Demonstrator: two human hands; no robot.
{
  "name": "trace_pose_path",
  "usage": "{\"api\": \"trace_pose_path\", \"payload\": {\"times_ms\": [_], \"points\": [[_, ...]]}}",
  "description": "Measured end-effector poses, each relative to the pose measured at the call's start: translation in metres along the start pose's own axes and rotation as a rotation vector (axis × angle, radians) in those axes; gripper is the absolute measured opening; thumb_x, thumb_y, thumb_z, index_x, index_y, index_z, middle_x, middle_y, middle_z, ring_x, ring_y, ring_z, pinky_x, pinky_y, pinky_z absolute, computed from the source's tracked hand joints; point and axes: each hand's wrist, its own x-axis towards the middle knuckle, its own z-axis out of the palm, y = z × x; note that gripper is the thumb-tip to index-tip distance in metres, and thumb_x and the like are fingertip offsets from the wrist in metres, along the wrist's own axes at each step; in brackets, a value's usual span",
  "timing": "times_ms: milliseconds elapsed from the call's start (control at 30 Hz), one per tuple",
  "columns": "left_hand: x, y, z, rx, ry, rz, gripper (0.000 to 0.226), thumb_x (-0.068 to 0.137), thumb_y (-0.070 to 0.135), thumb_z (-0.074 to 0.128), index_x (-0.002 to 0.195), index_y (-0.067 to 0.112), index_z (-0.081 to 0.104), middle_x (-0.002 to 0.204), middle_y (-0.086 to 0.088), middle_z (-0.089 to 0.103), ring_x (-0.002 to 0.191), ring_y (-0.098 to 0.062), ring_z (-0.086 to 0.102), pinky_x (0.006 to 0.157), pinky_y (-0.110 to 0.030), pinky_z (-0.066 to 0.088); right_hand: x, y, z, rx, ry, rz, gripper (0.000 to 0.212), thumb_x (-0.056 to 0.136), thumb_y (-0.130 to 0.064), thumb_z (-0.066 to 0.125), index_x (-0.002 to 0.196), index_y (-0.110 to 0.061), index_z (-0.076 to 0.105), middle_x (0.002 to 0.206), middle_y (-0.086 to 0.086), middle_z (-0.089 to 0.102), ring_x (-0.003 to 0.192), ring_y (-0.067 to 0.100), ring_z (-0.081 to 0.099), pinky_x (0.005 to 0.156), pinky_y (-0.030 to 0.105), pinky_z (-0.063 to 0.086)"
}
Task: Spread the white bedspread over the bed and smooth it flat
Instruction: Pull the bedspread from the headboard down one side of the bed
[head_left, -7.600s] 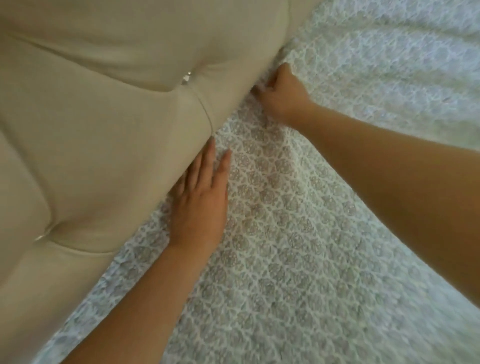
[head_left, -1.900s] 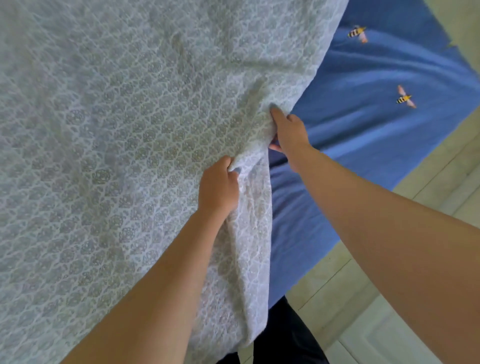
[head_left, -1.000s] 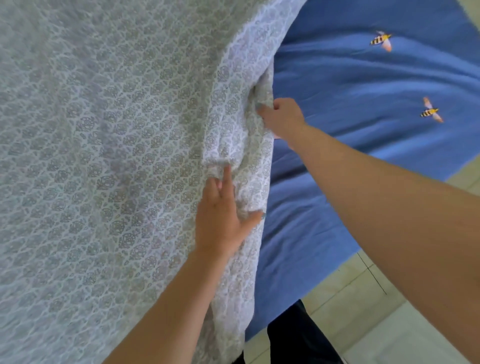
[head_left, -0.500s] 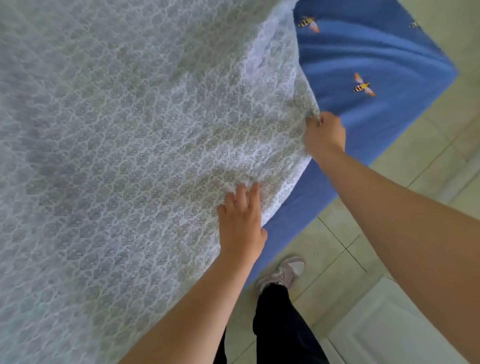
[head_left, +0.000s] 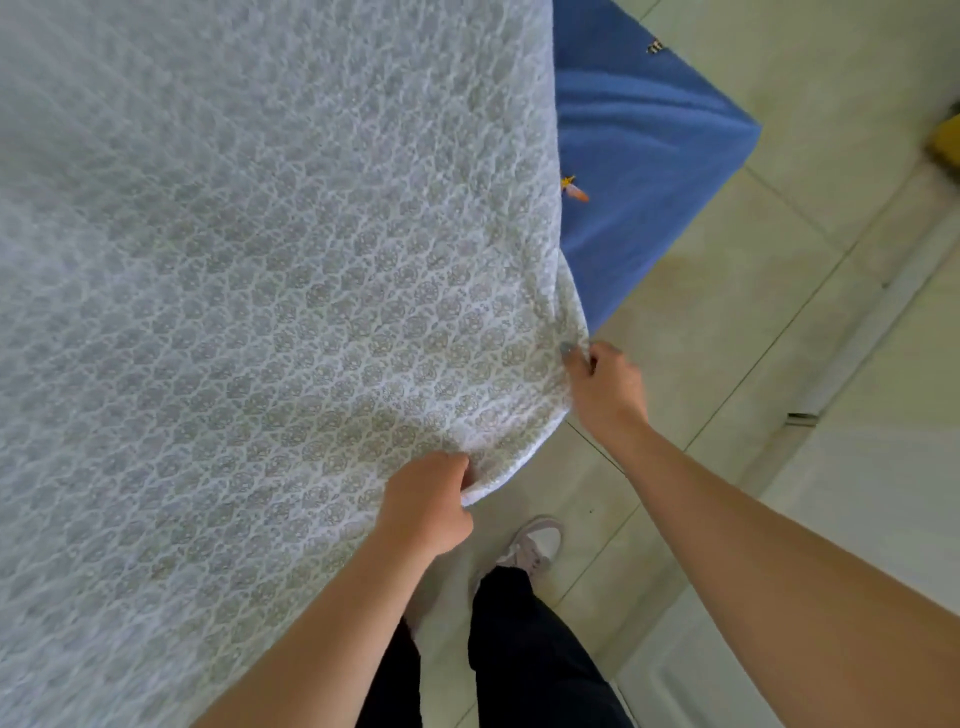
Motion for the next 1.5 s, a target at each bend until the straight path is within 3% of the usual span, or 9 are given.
{"api": "trace_pose_path", "payload": {"times_ms": [167,467,600,733,867,1000,1300,1400,1500], "points": [[0.003,0.017,-0.004,-0.096,0.008,0.041,0.020,0.084,0.040,0.063,0.090,0.027,0.049,0.077,0.012,0.059,0.068,-0.005,0.055,0.059,-0.022,0.041,0.024,-0.021,-0.031,0.544,-0.207,0.161,0.029,0.097,-0.033,0.047,0.085,-0.010,0.059,0.072,0.003,0.058,0.068,0.018,0.057,0.063,0.026,0.052],[0.064,0.096,-0.048,-0.171,0.721,0.118,0.056,0.078,0.042,0.064,0.126,0.017,0.050,0.122,-0.004,0.050,0.107,-0.025,0.050,0.084,-0.037,0.046,0.094,-0.076,-0.058,0.614,-0.311,0.138,0.018,0.097,-0.016,0.043,0.096,-0.008,0.059,0.082,0.001,0.063,0.065,0.013,0.060,0.054,0.019,0.053],[0.103,0.125,-0.078,-0.280,0.585,-0.105,0.086,0.075,0.050,0.070,0.144,0.018,0.031,0.147,-0.009,0.034,0.134,-0.029,0.034,0.100,-0.049,0.039,0.135,-0.101,-0.064,0.432,-0.317,0.046,0.032,0.093,-0.028,0.051,0.118,-0.010,0.059,0.107,0.008,0.070,0.080,0.014,0.066,0.064,0.020,0.054],[0.135,0.138,-0.095,-0.287,0.276,-0.353,0.116,0.074,0.047,0.073,0.151,0.017,-0.009,0.157,-0.014,0.002,0.144,-0.034,0.011,0.110,-0.058,0.027,0.171,-0.132,-0.074,0.431,-0.381,0.040,0.021,0.093,-0.031,0.051,0.100,-0.015,0.063,0.092,-0.001,0.069,0.080,0.011,0.065,0.069,0.025,0.052],[0.140,0.119,-0.111,-0.322,0.413,-0.314,0.074,0.081,0.005,0.060,0.145,0.020,0.024,0.142,-0.009,0.033,0.125,-0.029,0.038,0.093,-0.039,0.045,0.192,-0.146,-0.066,0.329,-0.358,0.031,0.020,0.090,-0.034,0.059,0.095,-0.015,0.058,0.095,0.004,0.066,0.078,0.014,0.062,0.062,0.023,0.051],[0.137,0.064,-0.121,-0.897,0.515,-0.557,0.027,0.083,0.004,0.041,0.097,0.020,0.057,0.084,-0.001,0.064,0.074,-0.027,0.064,0.066,-0.041,0.052,0.201,-0.171,-0.065,0.098,-0.283,-0.105,0.028,0.084,-0.031,0.065,0.069,-0.016,0.047,0.062,0.004,0.043,0.057,0.017,0.041,0.039,0.014,0.034],[0.112,-0.048,-0.194,-1.148,0.655,-0.757,0.025,0.077,0.004,0.038,0.085,0.009,0.061,0.070,-0.008,0.061,0.060,-0.026,0.058,0.059,-0.033,0.045,0.185,-0.330,0.001,-0.209,-0.399,-0.597,0.044,0.088,-0.023,0.057,0.053,-0.018,0.030,0.062,-0.005,0.029,0.051,0.010,0.028,0.050,0.026,0.024],[0.095,-0.097,-0.203,-1.172,0.786,-0.901,0.030,0.077,0.005,0.044,0.102,0.012,0.061,0.087,-0.008,0.065,0.066,-0.022,0.056,0.056,-0.029,0.040,0.167,-0.377,0.037,-0.282,-0.582,-0.804,0.019,0.095,-0.018,0.050,0.088,-0.014,0.067,0.090,-0.011,0.054,0.078,0.000,0.051,0.066,0.012,0.037],[0.085,-0.124,-0.195,-0.957,0.847,-1.075,0.037,0.079,-0.001,0.055,0.112,0.015,0.049,0.114,-0.008,0.056,0.096,-0.026,0.055,0.075,-0.037,0.045,0.156,-0.389,0.074,-0.464,-0.792,-0.808,0.046,0.098,-0.010,0.047,0.143,-0.019,0.042,0.151,-0.001,0.036,0.136,0.012,0.036,0.099,0.012,0.028]]}}
